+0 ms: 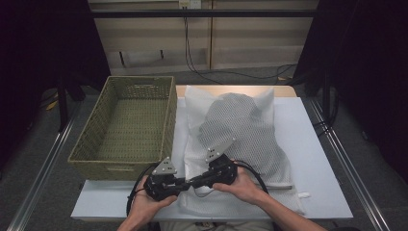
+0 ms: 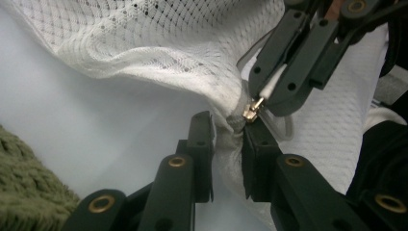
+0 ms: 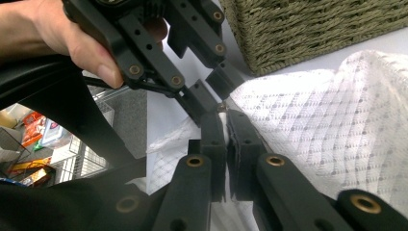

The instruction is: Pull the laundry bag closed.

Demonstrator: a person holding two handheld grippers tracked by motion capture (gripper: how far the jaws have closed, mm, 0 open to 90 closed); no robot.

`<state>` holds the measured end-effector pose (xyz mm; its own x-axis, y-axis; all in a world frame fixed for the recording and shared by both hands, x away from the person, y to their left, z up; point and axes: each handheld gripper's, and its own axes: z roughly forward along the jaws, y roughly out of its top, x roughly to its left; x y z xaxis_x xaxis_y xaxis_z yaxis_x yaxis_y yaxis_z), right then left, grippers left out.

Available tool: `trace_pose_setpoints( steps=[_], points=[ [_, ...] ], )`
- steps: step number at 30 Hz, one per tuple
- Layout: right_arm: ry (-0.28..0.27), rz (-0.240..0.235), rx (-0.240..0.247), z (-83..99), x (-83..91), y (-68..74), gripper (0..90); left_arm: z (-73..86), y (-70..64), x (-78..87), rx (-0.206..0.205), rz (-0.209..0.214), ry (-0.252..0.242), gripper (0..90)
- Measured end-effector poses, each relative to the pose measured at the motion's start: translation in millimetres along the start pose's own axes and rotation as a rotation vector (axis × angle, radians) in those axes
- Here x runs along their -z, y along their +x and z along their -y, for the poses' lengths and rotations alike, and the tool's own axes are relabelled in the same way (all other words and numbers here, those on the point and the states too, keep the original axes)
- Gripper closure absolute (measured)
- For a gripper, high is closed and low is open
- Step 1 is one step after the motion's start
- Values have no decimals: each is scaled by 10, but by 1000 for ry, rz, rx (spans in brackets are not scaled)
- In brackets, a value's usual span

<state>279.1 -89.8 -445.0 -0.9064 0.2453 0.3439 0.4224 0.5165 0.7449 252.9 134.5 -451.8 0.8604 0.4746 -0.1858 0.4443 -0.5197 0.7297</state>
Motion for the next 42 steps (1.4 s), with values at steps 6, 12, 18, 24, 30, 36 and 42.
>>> trace_pose_setpoints(
  steps=[6, 12, 18, 24, 30, 36, 42],
  points=[
    [-17, 7, -12, -13, 33, -2, 874, -18, -14, 55, -6, -9, -20, 875],
    [-22, 32, -31, -13, 70, -6, 875, -20, -35, 101, -8, -20, -36, 880],
    [-27, 63, -47, 3, 100, -14, 875, -22, -23, 141, -1, -16, -60, 880],
    [-36, 74, -45, 4, 131, -10, 875, -32, -34, 133, -3, -25, -74, 880],
    [-19, 89, -38, -3, 145, 43, 875, -12, -59, 134, -1, -18, -79, 880],
    [-31, 103, -48, 14, 145, 33, 875, -5, -47, 133, 7, -10, -83, 880],
    [-25, 117, -55, 25, 146, 53, 875, 2, -43, 134, 17, 2, -93, 880]
  ],
)
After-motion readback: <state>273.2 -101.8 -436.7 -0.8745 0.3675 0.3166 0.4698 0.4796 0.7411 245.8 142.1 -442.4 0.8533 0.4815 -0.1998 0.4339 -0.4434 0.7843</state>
